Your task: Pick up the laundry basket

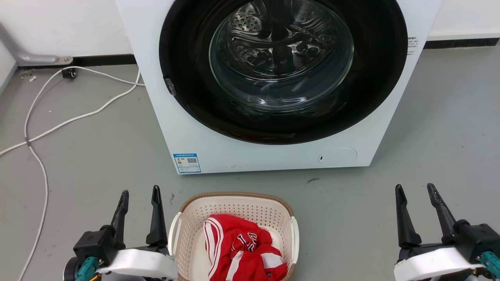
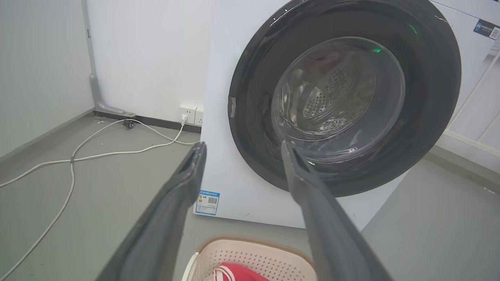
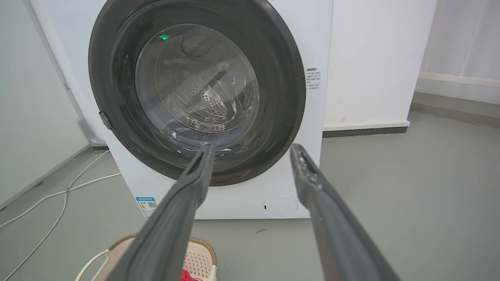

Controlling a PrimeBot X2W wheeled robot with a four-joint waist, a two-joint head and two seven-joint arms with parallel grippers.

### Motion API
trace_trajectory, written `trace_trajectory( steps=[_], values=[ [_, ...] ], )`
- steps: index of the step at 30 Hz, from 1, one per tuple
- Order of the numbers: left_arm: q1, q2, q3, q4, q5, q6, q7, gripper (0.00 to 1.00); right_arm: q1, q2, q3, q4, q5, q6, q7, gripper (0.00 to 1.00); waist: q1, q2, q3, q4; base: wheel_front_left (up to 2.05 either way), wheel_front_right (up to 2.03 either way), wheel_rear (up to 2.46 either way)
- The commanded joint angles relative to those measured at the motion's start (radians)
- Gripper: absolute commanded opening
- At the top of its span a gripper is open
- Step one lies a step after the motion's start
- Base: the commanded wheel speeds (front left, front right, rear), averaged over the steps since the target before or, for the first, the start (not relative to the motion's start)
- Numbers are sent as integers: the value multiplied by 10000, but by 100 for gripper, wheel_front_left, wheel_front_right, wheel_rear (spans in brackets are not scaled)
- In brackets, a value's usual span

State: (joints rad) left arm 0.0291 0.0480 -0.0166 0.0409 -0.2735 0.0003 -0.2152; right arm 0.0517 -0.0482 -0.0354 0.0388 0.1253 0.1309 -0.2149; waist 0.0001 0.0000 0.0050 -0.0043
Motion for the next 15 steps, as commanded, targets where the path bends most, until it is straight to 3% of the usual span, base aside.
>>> trace_trajectory(
  steps=[1, 15],
  values=[
    [72, 31, -11, -97, 212, 43, -92, 100, 105, -33, 24, -121, -245, -2, -92, 100, 0, 0, 3, 5, 0, 0, 0],
    [248, 34, -47, -188, 1326, 195, -360, 100, 233, -33, 51, -271, -1230, -3, -345, 100, -1, 0, -22, -11, 0, 0, 0]
  ],
)
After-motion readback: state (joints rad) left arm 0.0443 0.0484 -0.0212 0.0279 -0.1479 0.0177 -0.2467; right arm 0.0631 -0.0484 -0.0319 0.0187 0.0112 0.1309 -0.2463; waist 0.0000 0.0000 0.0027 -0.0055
